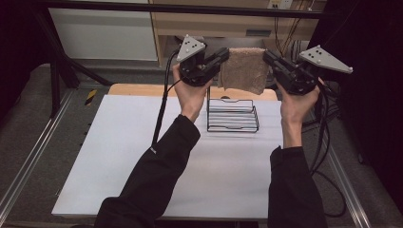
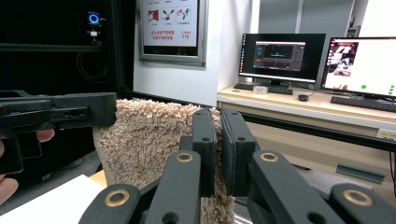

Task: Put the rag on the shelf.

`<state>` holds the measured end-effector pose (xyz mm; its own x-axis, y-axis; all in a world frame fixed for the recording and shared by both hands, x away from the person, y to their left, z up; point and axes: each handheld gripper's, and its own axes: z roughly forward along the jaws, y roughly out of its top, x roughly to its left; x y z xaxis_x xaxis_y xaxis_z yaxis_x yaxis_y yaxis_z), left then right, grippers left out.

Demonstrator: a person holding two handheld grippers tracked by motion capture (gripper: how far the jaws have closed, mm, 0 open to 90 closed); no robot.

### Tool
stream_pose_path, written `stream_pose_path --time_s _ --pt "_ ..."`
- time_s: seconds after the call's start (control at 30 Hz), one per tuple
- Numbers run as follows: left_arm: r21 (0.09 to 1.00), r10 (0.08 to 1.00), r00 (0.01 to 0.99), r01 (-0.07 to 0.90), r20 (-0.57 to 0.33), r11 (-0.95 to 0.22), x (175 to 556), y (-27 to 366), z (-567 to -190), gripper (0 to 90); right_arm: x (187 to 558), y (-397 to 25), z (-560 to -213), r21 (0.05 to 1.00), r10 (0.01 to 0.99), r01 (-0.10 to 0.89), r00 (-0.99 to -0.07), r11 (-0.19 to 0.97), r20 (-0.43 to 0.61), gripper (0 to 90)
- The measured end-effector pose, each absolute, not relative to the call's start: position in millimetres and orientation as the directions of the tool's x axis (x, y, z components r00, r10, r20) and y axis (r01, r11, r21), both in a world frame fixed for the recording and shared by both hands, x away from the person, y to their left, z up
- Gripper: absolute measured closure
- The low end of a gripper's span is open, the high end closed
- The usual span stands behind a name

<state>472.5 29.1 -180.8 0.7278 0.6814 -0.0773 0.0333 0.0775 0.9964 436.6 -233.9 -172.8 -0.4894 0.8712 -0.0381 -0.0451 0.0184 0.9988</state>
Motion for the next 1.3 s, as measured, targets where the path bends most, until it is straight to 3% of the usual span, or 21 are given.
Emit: stream_pose_path --time_s 0.53,1.3 --pt "0.999 0.701 0.712 0.015 -0.046 0.050 489.7 18.5 -165.9 84.2 462.6 -242.2 -162.2 0.999 0.874 -0.051 -0.485 0.007 -0.031 85.2" --pt "0.999 0.722 0.691 0.047 -0.047 0.021 525.6 19.0 -178.8 84.1 512.0 -237.7 -174.1 0.999 0.877 -0.002 -0.480 0.040 -0.036 85.1"
